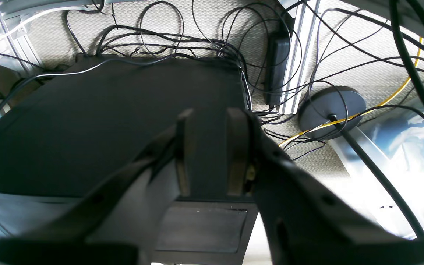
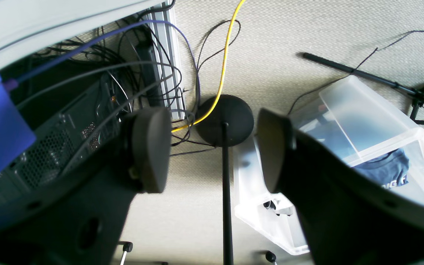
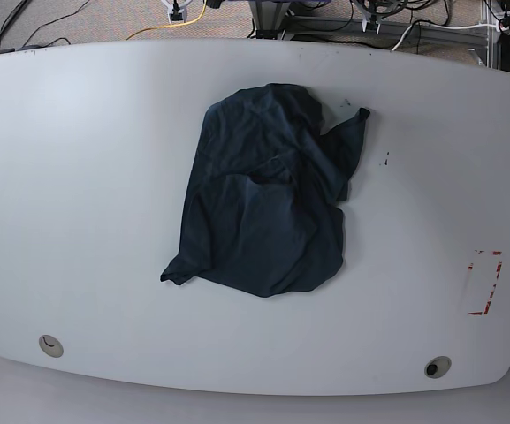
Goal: Layout the t-shirt on the table in an organized manner, then fold the t-shirt properly
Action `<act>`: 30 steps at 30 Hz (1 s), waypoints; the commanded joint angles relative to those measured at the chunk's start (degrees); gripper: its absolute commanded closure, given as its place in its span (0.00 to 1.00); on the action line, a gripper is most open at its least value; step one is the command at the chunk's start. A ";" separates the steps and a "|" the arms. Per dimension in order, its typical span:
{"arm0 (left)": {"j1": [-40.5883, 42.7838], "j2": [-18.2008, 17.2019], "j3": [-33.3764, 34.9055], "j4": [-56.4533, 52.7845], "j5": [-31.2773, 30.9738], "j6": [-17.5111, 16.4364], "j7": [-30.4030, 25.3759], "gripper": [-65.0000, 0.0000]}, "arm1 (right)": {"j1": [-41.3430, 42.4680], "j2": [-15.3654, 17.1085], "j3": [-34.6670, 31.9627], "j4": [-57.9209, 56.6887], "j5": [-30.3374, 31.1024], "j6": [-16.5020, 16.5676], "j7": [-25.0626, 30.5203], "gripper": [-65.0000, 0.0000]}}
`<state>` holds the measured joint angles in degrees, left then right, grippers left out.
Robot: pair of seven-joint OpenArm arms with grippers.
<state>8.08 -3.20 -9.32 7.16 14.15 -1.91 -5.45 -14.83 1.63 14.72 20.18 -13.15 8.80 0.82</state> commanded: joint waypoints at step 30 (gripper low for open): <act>-0.43 -0.14 -0.12 0.11 0.22 -0.26 0.70 0.81 | -0.23 -0.02 0.23 0.26 0.47 0.47 0.28 0.82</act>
<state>7.44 -3.18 -9.37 7.22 14.35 -2.15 -4.80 -14.55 1.45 14.94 20.18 -13.08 8.99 0.84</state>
